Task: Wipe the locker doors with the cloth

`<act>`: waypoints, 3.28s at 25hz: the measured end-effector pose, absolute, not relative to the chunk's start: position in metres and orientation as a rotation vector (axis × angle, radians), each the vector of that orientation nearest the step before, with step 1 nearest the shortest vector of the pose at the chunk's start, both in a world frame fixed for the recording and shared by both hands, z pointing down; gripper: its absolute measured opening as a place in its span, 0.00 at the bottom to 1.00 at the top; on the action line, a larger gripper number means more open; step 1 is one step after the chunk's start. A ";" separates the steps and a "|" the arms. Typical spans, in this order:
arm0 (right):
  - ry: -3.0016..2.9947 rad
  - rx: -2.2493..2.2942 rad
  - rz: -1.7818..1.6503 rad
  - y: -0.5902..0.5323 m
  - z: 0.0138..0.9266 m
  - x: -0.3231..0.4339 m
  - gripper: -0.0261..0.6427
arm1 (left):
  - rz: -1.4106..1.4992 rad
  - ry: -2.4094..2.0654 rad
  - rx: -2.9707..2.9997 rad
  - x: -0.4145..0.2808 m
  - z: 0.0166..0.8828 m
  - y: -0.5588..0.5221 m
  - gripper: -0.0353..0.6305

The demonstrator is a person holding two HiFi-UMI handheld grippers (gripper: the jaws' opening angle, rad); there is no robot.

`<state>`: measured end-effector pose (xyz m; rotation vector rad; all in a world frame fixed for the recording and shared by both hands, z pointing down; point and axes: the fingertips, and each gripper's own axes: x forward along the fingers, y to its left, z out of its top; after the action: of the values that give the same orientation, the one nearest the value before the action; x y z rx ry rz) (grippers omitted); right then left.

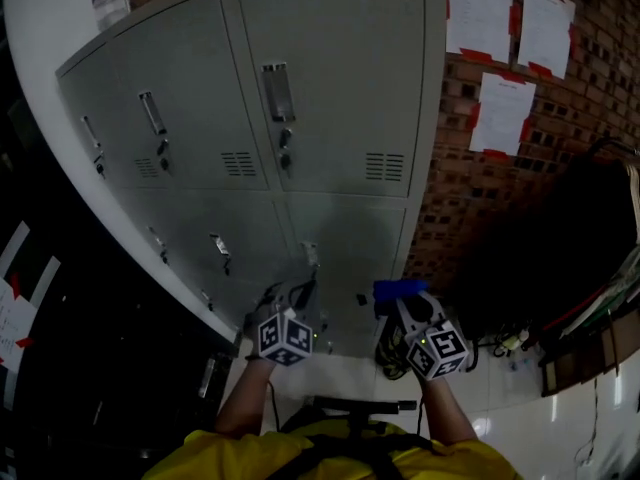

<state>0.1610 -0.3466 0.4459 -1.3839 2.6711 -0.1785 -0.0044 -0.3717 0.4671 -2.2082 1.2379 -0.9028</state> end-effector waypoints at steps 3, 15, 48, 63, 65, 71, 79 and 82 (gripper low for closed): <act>2.643 -1.429 -0.118 -0.368 0.425 0.154 0.15 | -0.898 1.131 -2.247 0.004 0.467 -0.394 0.05; 2.453 -1.381 0.505 -0.442 0.064 0.131 0.15 | -0.942 0.906 -2.243 -0.006 0.450 -0.417 0.05; 2.325 -1.518 0.590 -0.446 -0.031 0.102 0.15 | -0.865 0.871 -2.295 -0.012 0.448 -0.399 0.05; 2.555 -1.605 0.250 -0.475 0.265 0.080 0.15 | -0.845 0.934 -2.303 -0.034 0.452 -0.409 0.05; 2.597 -1.603 0.197 -0.475 0.292 0.076 0.15 | -0.845 0.927 -2.316 -0.034 0.455 -0.408 0.05; 2.548 -1.367 0.528 -0.445 0.086 0.042 0.15 | -0.848 0.900 -2.371 -0.032 0.469 -0.402 0.05; 2.452 -1.388 0.661 -0.460 -0.089 0.006 0.15 | -0.832 0.940 -2.351 -0.039 0.461 -0.404 0.05; 2.514 -1.405 0.586 -0.466 -0.002 0.012 0.15 | -0.842 0.958 -2.344 -0.050 0.462 -0.405 0.05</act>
<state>0.0124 -0.4656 -0.0015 -1.4054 2.5142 0.5859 -0.0496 -0.4051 0.4621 -2.3435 0.9576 -0.8415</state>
